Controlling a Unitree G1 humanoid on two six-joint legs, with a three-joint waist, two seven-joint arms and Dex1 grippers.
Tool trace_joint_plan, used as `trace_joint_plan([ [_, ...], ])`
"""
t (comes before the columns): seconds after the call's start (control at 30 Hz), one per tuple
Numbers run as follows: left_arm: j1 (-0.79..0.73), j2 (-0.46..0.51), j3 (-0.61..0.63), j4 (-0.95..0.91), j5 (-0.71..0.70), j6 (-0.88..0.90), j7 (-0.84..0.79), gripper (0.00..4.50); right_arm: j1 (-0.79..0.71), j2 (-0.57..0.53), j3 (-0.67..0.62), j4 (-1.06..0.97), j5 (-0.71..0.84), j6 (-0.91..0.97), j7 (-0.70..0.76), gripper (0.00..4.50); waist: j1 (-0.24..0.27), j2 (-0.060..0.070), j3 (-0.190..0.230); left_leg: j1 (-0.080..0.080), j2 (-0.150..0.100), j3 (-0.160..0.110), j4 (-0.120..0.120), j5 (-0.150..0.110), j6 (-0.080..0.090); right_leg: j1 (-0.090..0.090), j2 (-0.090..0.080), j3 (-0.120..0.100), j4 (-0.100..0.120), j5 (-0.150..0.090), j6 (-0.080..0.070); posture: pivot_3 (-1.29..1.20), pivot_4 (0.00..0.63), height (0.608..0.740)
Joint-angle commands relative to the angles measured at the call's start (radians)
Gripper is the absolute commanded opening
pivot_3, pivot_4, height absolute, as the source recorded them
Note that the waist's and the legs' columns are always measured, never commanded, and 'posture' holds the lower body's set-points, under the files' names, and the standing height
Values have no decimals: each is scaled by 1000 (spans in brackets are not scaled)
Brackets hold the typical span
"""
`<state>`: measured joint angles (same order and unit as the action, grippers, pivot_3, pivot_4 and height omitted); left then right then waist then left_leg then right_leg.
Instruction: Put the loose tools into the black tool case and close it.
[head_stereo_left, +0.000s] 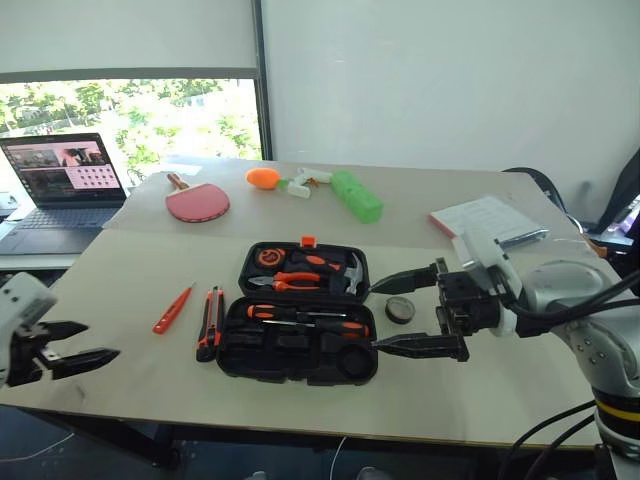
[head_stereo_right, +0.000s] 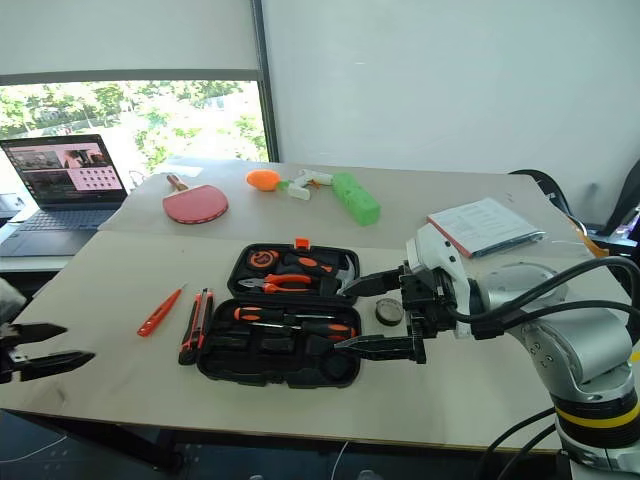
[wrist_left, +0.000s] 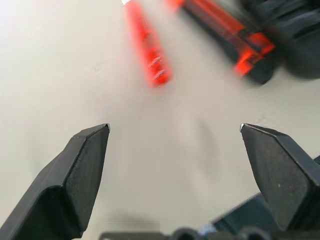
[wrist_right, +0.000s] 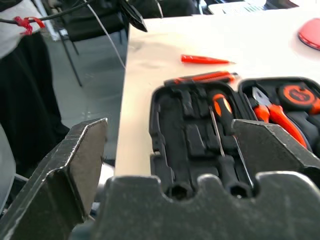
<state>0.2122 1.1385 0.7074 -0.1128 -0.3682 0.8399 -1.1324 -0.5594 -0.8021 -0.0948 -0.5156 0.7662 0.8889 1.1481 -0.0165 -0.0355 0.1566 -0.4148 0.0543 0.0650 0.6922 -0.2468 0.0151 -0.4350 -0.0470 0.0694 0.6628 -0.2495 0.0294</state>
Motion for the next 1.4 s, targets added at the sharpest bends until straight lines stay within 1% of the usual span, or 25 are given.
trace_joint_plan([
  [0.03,-111,26,-49,1,-16,96,96,4500,-22,2,-13,-12,32,-24,-22,4452,7,-1,0,0,0,0,0,0,0,0,0,0,0,0,0,0,150,740],
  [0.13,-283,45,-167,4,-59,241,156,4500,-10,1,-19,-41,61,-17,-33,4452,18,-3,0,0,0,-1,0,0,0,1,0,-1,0,0,0,0,150,740],
  [0.23,-488,56,-356,35,-77,377,186,4500,-6,6,-35,-66,116,5,-67,4452,21,-4,0,-1,-1,0,0,0,0,1,0,-1,0,0,1,0,150,740],
  [0.33,-683,64,-561,106,-64,448,172,4500,-4,2,-35,-75,150,13,-93,4452,18,-4,0,-1,-1,-1,-1,0,0,1,0,0,0,0,1,0,150,740],
  [0.43,-928,36,-793,274,10,472,146,4500,19,3,-29,-107,169,9,-128,4452,13,-5,1,-2,-1,-1,-1,0,0,0,2,0,0,0,1,0,150,740],
  [0.5,-1041,7,-911,376,58,446,118,4500,38,9,-31,-128,184,8,-159,4452,10,-5,1,-2,-2,-2,-1,0,0,-1,3,0,0,0,1,0,150,740],
  [0.57,-1122,-22,-1015,474,115,401,83,4500,61,13,-35,-151,198,7,-193,4452,4,-5,1,-2,-2,-2,-1,0,0,-1,3,0,0,0,1,0,150,740],
  [0.7,-1252,-111,-1135,668,199,345,38,4500,110,7,-53,-194,235,4,-246,4452,4,-5,1,-6,-2,-3,0,0,0,-3,2,0,0,0,1,0,150,740],
  [0.8,-1303,-158,-1199,765,255,307,-3,4500,128,-2,-62,-212,248,0,-281,4452,4,-6,1,-9,-2,-4,2,0,0,-5,2,0,0,0,1,0,150,740],
  [0.87,-1328,-200,-1223,835,284,274,-23,4500,134,-6,-79,-216,271,1,-307,4452,4,-6,2,-9,-2,-4,2,0,0,-4,2,0,0,0,1,0,150,740],
  [1.0,-1374,-266,-1232,970,334,224,-42,4500,143,-12,-86,-224,298,-2,-343,4452,5,-7,2,-9,-3,-4,2,0,0,-4,2,-1,0,0,2,0,150,740],
  [1.03,-1382,-278,-1236,997,349,207,-49,3983,145,-14,-86,-226,302,-4,-350,4500,5,-7,2,-9,-3,-5,2,0,0,-4,2,-1,0,0,2,0,150,740],
  [1.07,-1388,-287,-1242,1021,366,186,-59,3827,146,-16,-85,-228,305,-5,-358,4500,5,-7,2,-9,-3,-5,2,0,0,-4,2,-1,0,0,2,0,150,740],
  [1.17,-1397,-305,-1259,1067,411,126,-108,2685,150,-15,-88,-231,315,-8,-379,4500,4,-7,2,-9,-3,-5,2,0,0,-4,2,-1,0,0,2,0,150,740],
  [1.23,-1401,-315,-1261,1099,441,100,-124,2086,151,-12,-89,-232,322,-10,-395,4500,4,-7,2,-9,-3,-5,2,0,0,-4,2,-1,0,0,2,0,150,740],
  [1.3,-1404,-326,-1256,1128,463,81,-134,1294,152,-10,-90,-234,330,-12,-412,4500,4,-7,2,-9,-3,-5,2,0,0,-4,2,-1,0,0,2,0,150,740],
  [1.33,-1405,-331,-1252,1142,473,71,-136,1059,153,-11,-90,-235,335,-12,-418,4500,4,-7,2,-9,-3,-5,2,0,0,-4,2,-1,0,0,2,0,150,740],
  [1.37,-1406,-335,-1247,1154,482,62,-137,679,155,-14,-91,-238,339,-13,-423,4500,4,-7,2,-9,-3,-5,2,0,0,-4,2,-1,0,0,2,0,150,740],
  [1.4,-1407,-338,-1244,1164,491,56,-138,428,156,-16,-91,-239,342,-14,-426,4500,4,-7,2,-9,-3,-5,2,0,0,-3,2,-1,0,0,2,0,150,740],
])
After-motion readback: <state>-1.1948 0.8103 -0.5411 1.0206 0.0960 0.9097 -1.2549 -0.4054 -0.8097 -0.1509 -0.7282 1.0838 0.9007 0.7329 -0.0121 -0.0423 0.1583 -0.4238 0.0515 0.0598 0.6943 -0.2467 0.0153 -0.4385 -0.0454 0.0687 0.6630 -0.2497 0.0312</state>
